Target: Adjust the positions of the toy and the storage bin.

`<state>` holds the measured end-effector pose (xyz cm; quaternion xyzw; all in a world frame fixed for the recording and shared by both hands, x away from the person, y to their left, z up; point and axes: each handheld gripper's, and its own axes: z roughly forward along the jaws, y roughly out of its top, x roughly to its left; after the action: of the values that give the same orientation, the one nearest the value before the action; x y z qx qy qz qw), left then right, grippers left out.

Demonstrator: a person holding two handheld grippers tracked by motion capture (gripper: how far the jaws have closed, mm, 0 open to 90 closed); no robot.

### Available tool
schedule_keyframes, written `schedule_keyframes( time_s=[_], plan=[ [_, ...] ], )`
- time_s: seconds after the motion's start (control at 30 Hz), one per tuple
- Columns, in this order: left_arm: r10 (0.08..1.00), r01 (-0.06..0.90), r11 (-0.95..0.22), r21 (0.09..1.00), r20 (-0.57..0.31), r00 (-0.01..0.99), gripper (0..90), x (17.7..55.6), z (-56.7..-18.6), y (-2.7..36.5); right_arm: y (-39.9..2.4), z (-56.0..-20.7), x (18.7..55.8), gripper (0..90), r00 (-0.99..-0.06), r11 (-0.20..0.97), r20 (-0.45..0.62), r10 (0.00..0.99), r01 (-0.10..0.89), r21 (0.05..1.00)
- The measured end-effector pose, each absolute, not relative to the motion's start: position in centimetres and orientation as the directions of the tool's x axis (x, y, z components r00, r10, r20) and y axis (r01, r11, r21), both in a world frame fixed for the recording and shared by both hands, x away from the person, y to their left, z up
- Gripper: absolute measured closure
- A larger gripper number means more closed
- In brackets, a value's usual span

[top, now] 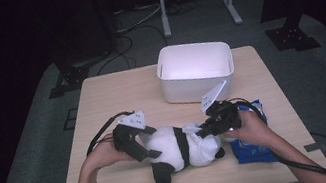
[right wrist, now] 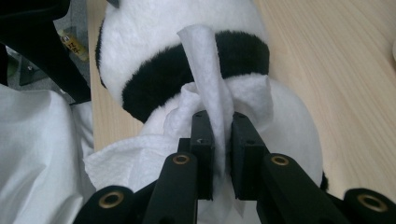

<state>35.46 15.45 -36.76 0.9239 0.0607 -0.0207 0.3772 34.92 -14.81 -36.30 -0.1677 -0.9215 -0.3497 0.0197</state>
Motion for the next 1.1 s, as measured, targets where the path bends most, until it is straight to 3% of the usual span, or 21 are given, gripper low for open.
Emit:
schedule_keyframes(
  time_s=[0.7,1.1],
  plan=[
    [0.116,0.153,-0.721,0.676,-0.100,0.988,17.9,35.2,-37.2,16.1,-15.7,-36.5,33.4,80.2,-0.940,0.694,0.163,0.300,0.333,0.639],
    [0.107,0.130,-0.728,0.673,-0.075,0.991,19.2,35.1,-37.3,15.6,-9.3,-35.0,33.8,80.3,-0.973,0.740,0.100,0.207,0.222,0.635]
  ],
)
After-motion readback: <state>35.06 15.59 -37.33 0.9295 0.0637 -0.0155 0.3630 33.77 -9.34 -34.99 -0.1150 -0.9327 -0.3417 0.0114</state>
